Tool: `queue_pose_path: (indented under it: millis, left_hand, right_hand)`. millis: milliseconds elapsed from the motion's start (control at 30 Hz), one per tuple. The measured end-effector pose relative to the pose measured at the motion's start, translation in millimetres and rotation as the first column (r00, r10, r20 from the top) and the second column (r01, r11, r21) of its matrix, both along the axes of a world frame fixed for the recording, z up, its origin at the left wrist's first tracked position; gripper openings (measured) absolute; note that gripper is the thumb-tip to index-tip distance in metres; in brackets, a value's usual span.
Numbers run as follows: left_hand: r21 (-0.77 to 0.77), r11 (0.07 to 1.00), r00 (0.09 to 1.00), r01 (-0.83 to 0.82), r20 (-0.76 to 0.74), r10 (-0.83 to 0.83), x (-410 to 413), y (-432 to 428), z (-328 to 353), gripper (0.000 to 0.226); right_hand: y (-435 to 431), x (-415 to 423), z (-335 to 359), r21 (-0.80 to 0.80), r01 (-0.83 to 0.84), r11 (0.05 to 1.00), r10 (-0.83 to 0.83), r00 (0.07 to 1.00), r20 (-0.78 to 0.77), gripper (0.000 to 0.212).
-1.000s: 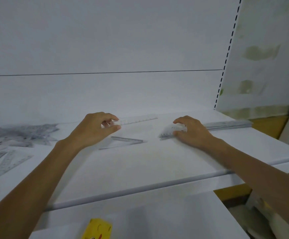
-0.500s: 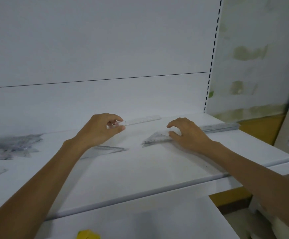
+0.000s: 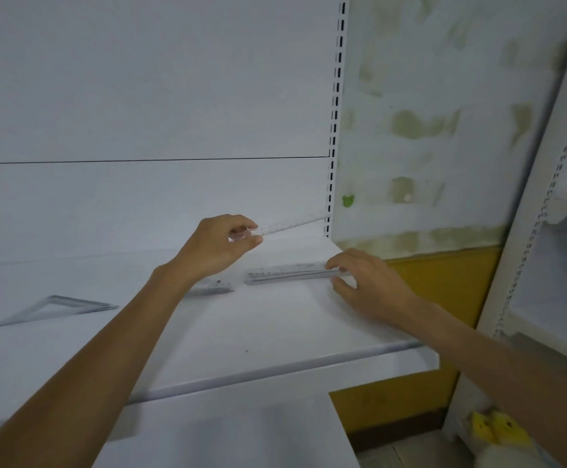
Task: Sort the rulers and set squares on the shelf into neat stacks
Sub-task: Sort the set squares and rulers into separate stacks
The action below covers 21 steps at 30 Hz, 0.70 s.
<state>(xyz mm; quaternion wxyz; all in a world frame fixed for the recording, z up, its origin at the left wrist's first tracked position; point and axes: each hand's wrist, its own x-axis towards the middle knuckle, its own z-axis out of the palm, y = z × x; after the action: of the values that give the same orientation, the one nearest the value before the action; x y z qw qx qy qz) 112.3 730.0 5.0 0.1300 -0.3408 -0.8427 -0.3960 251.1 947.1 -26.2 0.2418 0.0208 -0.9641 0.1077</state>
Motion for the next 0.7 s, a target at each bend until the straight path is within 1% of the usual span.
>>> queue_pose_path:
  millis: [67, 133, 267, 433, 700]
  left_hand:
    - [-0.010, 1.000, 1.000, -0.009, 0.022, 0.010, 3.7, 14.6, -5.5, 0.017]
    - [-0.029, 0.999, 0.999, -0.019, 0.031, 0.020, 7.4, 26.8, -9.0, 0.017]
    - [-0.092, 0.996, 0.999, -0.021, 0.042, 0.025, 10.1, 44.8, -8.6, 0.020]
    - [-0.141, 0.990, 0.998, -0.029, 0.051, 0.036, 7.2, 63.0, -5.0, 0.023]
    - [-0.213, 0.977, 0.998, -0.007, 0.064, 0.021, 1.8, 75.5, -33.2, 0.028]
  right_hand:
    - [-0.8, 4.7, -8.7, -0.005, -0.018, 1.000, 0.018, 0.995, 0.095, 0.032]
    - [-3.1, 7.1, -18.4, 0.035, -0.069, 0.997, 0.063, 0.985, 0.160, 0.032]
    - [-1.8, 8.4, -20.7, -0.025, -0.091, 0.996, 0.094, 0.984, 0.154, 0.031]
    - [-3.1, 8.4, -21.1, -0.039, -0.108, 0.993, 0.112, 0.983, 0.148, 0.031]
    - [-1.9, 6.3, -21.8, -0.052, -0.105, 0.993, 0.111, 0.982, 0.151, 0.033]
